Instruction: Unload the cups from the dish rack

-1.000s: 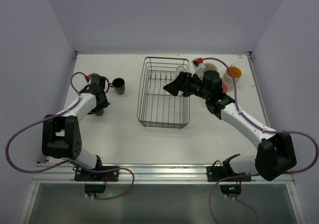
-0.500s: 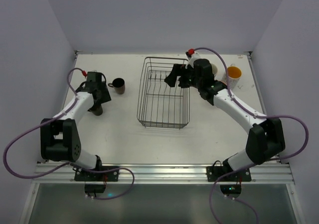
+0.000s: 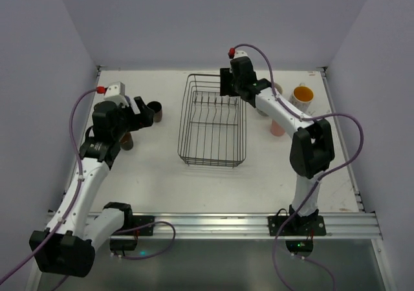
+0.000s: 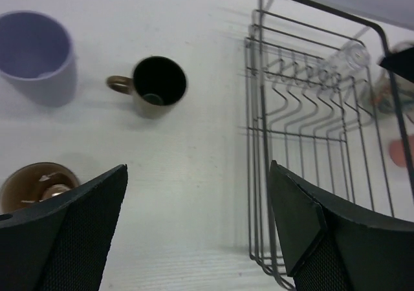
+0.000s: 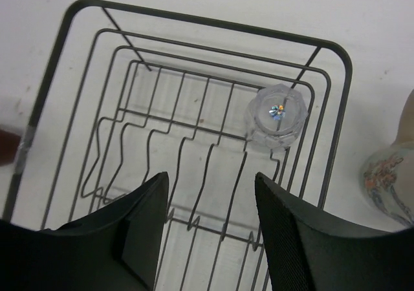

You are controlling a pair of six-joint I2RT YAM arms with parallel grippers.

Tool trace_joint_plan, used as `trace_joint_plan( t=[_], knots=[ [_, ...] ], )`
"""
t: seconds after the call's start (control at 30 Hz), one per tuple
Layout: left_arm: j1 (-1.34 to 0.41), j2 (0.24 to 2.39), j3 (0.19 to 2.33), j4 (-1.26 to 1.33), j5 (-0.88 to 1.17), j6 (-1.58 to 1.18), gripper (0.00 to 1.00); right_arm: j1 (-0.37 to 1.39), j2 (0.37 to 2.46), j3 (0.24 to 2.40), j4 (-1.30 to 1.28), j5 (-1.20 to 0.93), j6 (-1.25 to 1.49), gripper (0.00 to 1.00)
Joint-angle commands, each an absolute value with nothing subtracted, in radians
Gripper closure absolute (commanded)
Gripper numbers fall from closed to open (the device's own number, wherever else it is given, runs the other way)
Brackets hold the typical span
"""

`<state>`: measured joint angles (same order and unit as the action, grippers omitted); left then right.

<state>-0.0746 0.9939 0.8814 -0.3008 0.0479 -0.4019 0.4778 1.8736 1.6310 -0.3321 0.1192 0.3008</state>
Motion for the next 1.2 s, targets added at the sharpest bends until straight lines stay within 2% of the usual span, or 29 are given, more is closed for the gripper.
trace_joint_plan(
  t=[0.0, 0.1, 0.23, 0.3, 0.47, 0.7, 1.17],
  knots=[
    [-0.18, 0.907, 0.828, -0.227, 0.176, -0.379, 0.07, 0.48, 1.96, 1.77, -0.463, 0.251, 0.236, 0.42],
    [-0.271, 0.851, 0.827, -0.227, 0.196, -0.345, 0.0, 0.479, 2.049, 1.894, -0.532, 0.301, 0.212, 0.42],
    [-0.281, 0.796, 0.822, -0.227, 0.304, -0.334, 0.0, 0.479, 2.161, 2.041, -0.623, 0.37, 0.201, 0.4],
    [-0.288, 0.764, 0.807, -0.221, 0.336, -0.336, 0.0, 0.476, 2.192, 2.051, -0.632, 0.396, 0.201, 0.39],
    [-0.377, 0.736, 0.778, -0.225, 0.27, -0.301, 0.0, 0.471, 2.258, 2.115, -0.67, 0.426, 0.193, 0.34],
    [-0.429, 0.724, 0.778, -0.238, 0.255, -0.284, 0.0, 0.462, 2.319, 2.18, -0.686, 0.439, 0.176, 0.24],
    [-0.433, 0.727, 0.778, -0.247, 0.212, -0.279, 0.0, 0.442, 2.401, 2.272, -0.678, 0.362, 0.184, 0.25]
  ],
)
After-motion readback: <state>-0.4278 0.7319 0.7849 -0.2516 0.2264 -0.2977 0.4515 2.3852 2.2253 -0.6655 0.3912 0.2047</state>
